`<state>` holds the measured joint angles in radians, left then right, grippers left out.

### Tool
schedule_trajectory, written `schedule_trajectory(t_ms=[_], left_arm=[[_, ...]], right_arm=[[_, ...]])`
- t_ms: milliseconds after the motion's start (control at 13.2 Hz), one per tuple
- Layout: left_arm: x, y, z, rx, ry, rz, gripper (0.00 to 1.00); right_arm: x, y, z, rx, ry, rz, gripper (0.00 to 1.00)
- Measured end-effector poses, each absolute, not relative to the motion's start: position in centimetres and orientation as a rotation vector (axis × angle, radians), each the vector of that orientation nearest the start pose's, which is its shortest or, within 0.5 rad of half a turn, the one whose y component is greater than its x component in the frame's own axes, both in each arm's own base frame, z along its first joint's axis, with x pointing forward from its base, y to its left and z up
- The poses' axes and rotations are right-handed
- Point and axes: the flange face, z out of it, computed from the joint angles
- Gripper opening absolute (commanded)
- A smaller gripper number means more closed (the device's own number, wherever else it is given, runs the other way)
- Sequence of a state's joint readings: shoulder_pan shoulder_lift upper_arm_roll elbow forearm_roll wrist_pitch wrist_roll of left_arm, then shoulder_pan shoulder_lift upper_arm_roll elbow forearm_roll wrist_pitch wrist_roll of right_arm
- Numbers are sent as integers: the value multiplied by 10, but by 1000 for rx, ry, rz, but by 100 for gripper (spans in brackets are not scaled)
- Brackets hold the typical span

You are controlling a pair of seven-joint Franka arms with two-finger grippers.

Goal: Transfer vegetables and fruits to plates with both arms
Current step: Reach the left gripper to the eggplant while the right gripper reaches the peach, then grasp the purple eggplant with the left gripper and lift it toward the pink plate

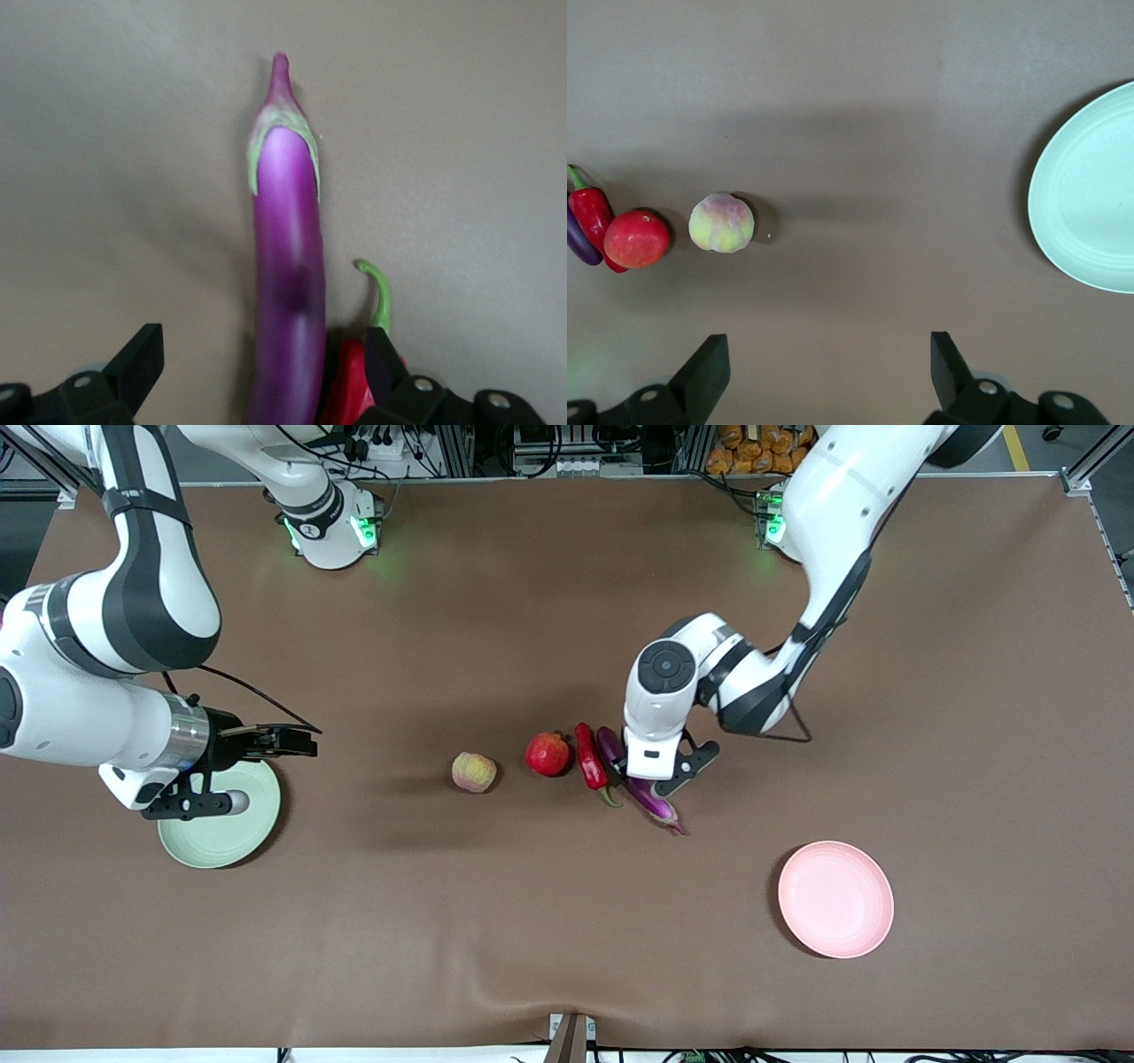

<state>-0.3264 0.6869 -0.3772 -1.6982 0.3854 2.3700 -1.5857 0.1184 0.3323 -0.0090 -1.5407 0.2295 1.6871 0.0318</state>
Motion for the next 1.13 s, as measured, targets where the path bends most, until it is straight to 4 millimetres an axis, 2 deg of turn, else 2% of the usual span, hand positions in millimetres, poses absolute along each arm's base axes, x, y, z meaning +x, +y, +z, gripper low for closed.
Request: schedule_trajectory(t_ms=[151, 226, 302, 377, 528, 755, 906, 1132], left_arm=[[539, -415, 197, -2983, -1118, -76, 76], [540, -413, 191, -2979, -1121, -65, 62], [540, -413, 186, -2980, -1122, -59, 37], [540, -413, 183, -2981, -1122, -57, 0], [542, -409, 180, -2982, -1107, -63, 0], [559, -394, 192, -3016, -929, -81, 0], [581, -363, 229, -2988, -767, -91, 0], [615, -294, 309, -2966, -585, -150, 0]], right_arm=[[637, 93, 441, -2919, -39, 295, 100], [638, 95, 432, -2918, -41, 312, 100], [639, 99, 422, -2917, -48, 338, 100], [638, 107, 409, -2916, -60, 369, 100], [635, 130, 386, -2917, -90, 419, 100], [630, 172, 380, -2936, -71, 412, 100], [628, 181, 379, -2941, -68, 407, 100], [628, 182, 375, -2943, -61, 401, 100]])
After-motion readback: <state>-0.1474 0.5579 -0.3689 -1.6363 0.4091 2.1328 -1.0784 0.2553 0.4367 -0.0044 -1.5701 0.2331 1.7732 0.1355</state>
